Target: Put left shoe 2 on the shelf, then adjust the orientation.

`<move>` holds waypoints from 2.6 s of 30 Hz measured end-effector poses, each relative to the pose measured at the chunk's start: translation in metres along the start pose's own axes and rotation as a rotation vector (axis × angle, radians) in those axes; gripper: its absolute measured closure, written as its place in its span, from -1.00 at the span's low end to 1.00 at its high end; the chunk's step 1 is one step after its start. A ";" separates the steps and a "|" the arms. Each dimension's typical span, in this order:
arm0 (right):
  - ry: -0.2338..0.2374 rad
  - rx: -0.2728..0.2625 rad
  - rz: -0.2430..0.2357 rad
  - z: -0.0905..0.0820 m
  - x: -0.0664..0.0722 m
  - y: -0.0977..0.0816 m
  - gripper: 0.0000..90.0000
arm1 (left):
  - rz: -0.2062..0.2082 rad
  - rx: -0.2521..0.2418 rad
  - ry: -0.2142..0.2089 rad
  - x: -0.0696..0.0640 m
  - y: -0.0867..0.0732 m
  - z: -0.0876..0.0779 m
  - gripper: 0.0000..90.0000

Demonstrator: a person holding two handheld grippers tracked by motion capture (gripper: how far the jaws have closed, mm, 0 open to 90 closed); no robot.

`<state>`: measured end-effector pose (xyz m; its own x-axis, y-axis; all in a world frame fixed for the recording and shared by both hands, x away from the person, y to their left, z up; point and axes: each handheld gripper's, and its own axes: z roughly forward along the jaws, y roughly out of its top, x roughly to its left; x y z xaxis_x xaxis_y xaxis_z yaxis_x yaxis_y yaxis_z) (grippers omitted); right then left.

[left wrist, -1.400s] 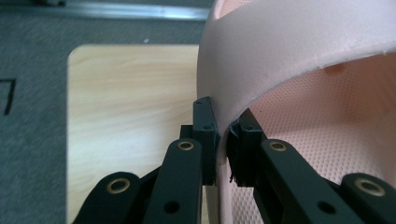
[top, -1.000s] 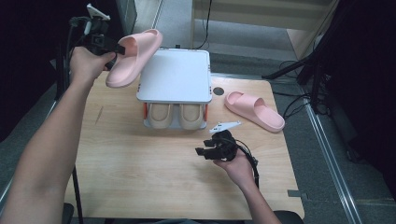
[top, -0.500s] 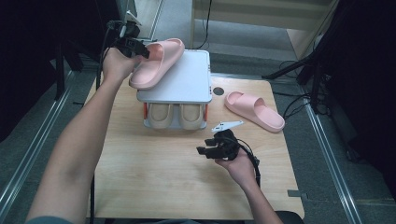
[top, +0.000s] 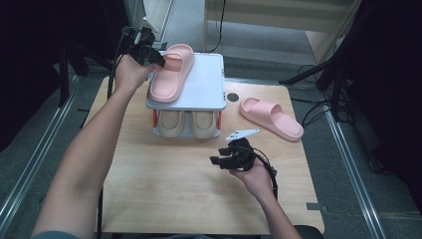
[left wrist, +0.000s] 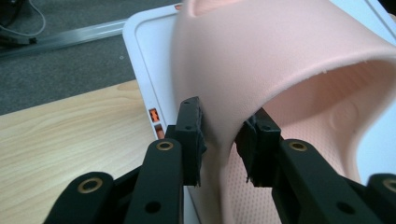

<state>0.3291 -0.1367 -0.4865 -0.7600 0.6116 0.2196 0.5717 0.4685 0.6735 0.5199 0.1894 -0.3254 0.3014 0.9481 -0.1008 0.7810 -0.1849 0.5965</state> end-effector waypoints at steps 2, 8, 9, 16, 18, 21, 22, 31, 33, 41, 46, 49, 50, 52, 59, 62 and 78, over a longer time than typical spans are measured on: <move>0.000 0.002 -0.001 0.000 0.000 0.000 0.11 | 0.005 -0.003 0.000 -0.002 -0.002 -0.001 0.56; -0.003 0.008 0.001 0.001 0.001 0.000 0.11 | 0.004 -0.012 -0.019 0.000 -0.007 -0.004 0.54; -0.004 0.008 0.001 0.001 0.001 0.000 0.11 | 0.009 -0.014 -0.021 0.000 -0.007 -0.004 0.51; -0.031 -0.030 0.008 -0.005 -0.001 0.002 0.14 | 0.003 -0.048 -0.081 0.007 -0.008 -0.019 0.34; -0.035 -0.035 0.008 -0.006 -0.003 0.002 0.14 | 0.011 -0.057 -0.091 0.008 -0.010 -0.024 0.30; -0.042 -0.043 0.017 -0.009 -0.007 0.001 0.14 | 0.022 -0.065 -0.109 0.012 -0.016 -0.034 0.25; -0.040 -0.046 0.023 -0.011 -0.008 0.001 0.14 | 0.024 -0.063 -0.117 0.014 -0.018 -0.038 0.24; -0.081 -0.091 0.035 -0.021 -0.022 0.002 0.21 | 0.049 -0.087 -0.147 0.029 -0.049 -0.062 0.13; -0.093 -0.092 0.033 -0.022 -0.026 0.002 0.23 | 0.053 -0.098 -0.161 0.033 -0.058 -0.066 0.11; -0.103 -0.087 0.079 -0.023 -0.045 0.005 0.37 | 0.040 -0.132 -0.203 0.043 -0.083 -0.080 0.06; -0.115 -0.107 0.134 -0.031 -0.065 0.006 0.53 | 0.056 -0.141 -0.221 0.039 -0.102 -0.082 0.02; -0.133 -0.115 0.141 -0.036 -0.076 0.006 0.62 | 0.054 -0.139 -0.216 0.039 -0.114 -0.080 0.00; -0.141 -0.120 0.147 -0.037 -0.080 0.005 0.65 | 0.052 -0.141 -0.219 0.039 -0.117 -0.078 0.00; -0.160 -0.119 0.149 -0.039 -0.088 0.005 0.71 | 0.051 -0.142 -0.223 0.039 -0.126 -0.074 -0.02; -0.197 -0.128 0.173 -0.044 -0.111 0.005 1.00 | 0.066 -0.138 -0.252 0.037 -0.151 -0.058 -0.09; -0.202 -0.137 0.184 -0.047 -0.121 0.005 1.00 | 0.077 -0.133 -0.255 0.035 -0.162 -0.048 -0.09; -0.287 -0.155 0.264 -0.067 -0.164 -0.008 1.00 | 0.114 -0.116 -0.276 0.022 -0.205 -0.025 -0.11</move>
<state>0.4282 -0.2833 -0.4809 -0.4644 0.8608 0.2081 0.6652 0.1839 0.7237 0.3525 0.2545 -0.4296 0.5327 0.8143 -0.2307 0.6710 -0.2402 0.7015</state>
